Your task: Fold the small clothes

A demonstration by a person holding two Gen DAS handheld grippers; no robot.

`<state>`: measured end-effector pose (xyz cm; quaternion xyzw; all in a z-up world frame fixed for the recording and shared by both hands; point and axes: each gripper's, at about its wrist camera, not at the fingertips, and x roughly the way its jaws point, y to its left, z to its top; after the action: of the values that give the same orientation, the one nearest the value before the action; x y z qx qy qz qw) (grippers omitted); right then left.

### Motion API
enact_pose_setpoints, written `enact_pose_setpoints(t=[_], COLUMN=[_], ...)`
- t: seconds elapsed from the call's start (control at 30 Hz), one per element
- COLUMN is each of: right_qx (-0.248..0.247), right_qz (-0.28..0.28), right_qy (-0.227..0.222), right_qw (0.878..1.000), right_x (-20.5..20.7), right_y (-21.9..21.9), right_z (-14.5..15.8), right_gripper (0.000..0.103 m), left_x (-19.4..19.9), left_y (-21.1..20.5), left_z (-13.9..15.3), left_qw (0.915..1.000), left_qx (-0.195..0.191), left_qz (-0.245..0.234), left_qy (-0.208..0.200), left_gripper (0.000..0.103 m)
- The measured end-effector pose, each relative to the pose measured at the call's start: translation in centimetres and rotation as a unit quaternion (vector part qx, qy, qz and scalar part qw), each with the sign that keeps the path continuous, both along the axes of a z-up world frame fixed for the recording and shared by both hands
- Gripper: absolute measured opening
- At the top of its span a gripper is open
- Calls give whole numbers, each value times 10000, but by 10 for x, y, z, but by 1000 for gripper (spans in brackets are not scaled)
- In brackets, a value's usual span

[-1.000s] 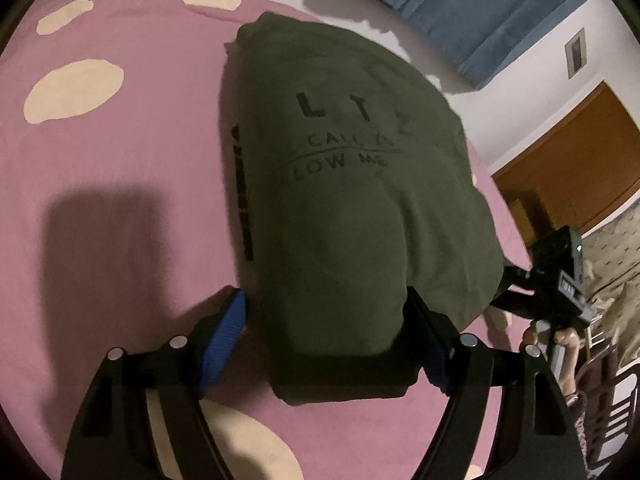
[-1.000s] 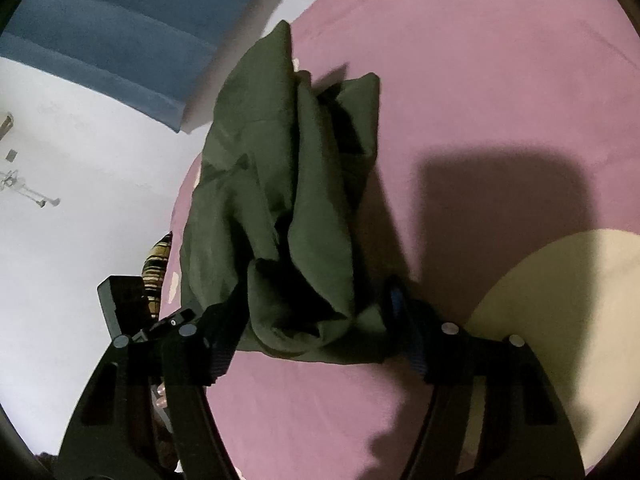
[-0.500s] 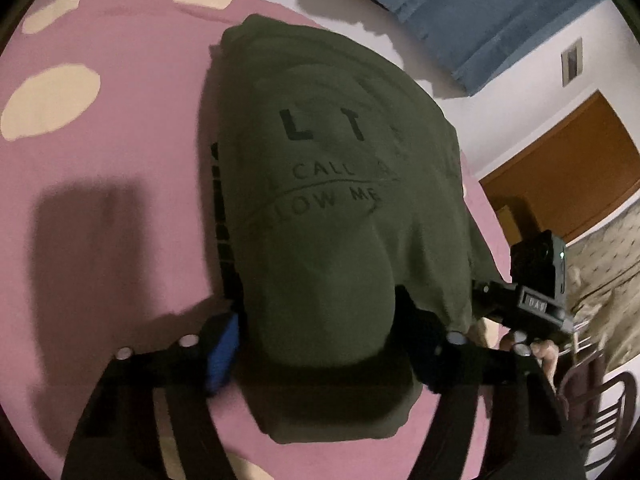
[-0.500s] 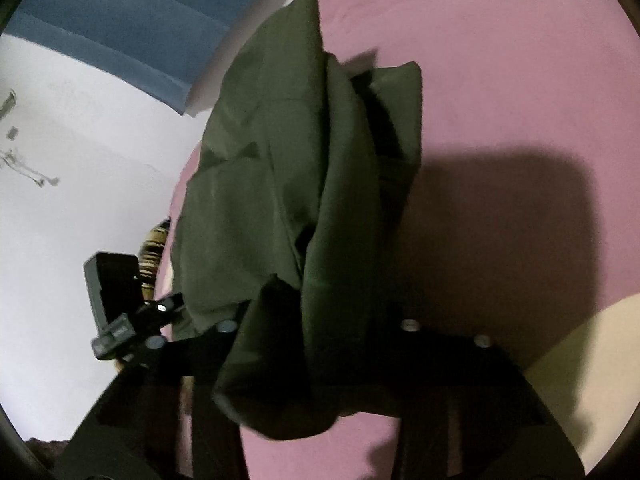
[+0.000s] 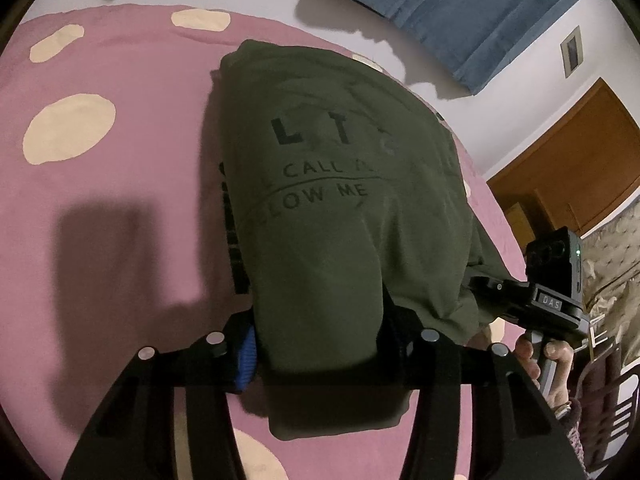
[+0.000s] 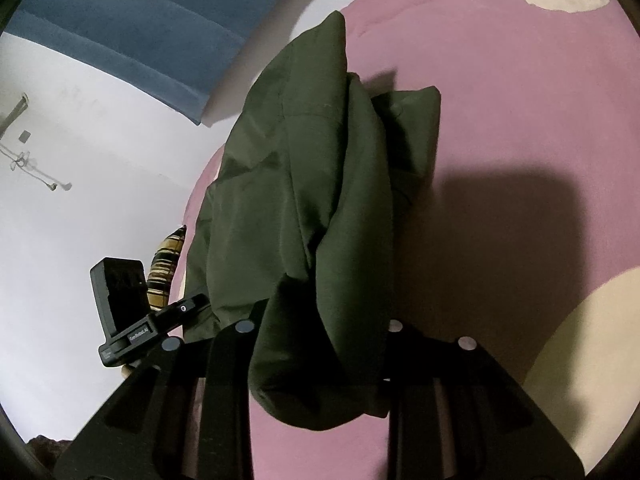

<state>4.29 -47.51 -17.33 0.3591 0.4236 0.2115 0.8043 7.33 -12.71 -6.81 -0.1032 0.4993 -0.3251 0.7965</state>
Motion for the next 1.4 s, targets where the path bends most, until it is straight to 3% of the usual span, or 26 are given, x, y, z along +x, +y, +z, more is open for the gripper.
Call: enact_pose_setpoints(t=[0.6,1.1,1.3,1.4], right_qx=[226,655,963,1126], right_qz=[105,93,120,116], right_qy=[64,2,-236,-323], right_qw=[9997,9978,9950,9930], right_x=[-7,19,12,10], right_y=[20,-14,-30,-34], right_z=[-17,-43,-45,-42], right_gripper=[25,30,44,61], left_x=[-6,4,-8,-15], left_y=[0,-5,-1,7], left_z=[6,-10,-9,-4], left_qw=[9999,9999,9994,9990], left_qx=[102,-42,-106,-261], left_qz=[-105,-129,-206,-214], left_qy=[51,-92,-241,-310], left_gripper=[51,62,74,74])
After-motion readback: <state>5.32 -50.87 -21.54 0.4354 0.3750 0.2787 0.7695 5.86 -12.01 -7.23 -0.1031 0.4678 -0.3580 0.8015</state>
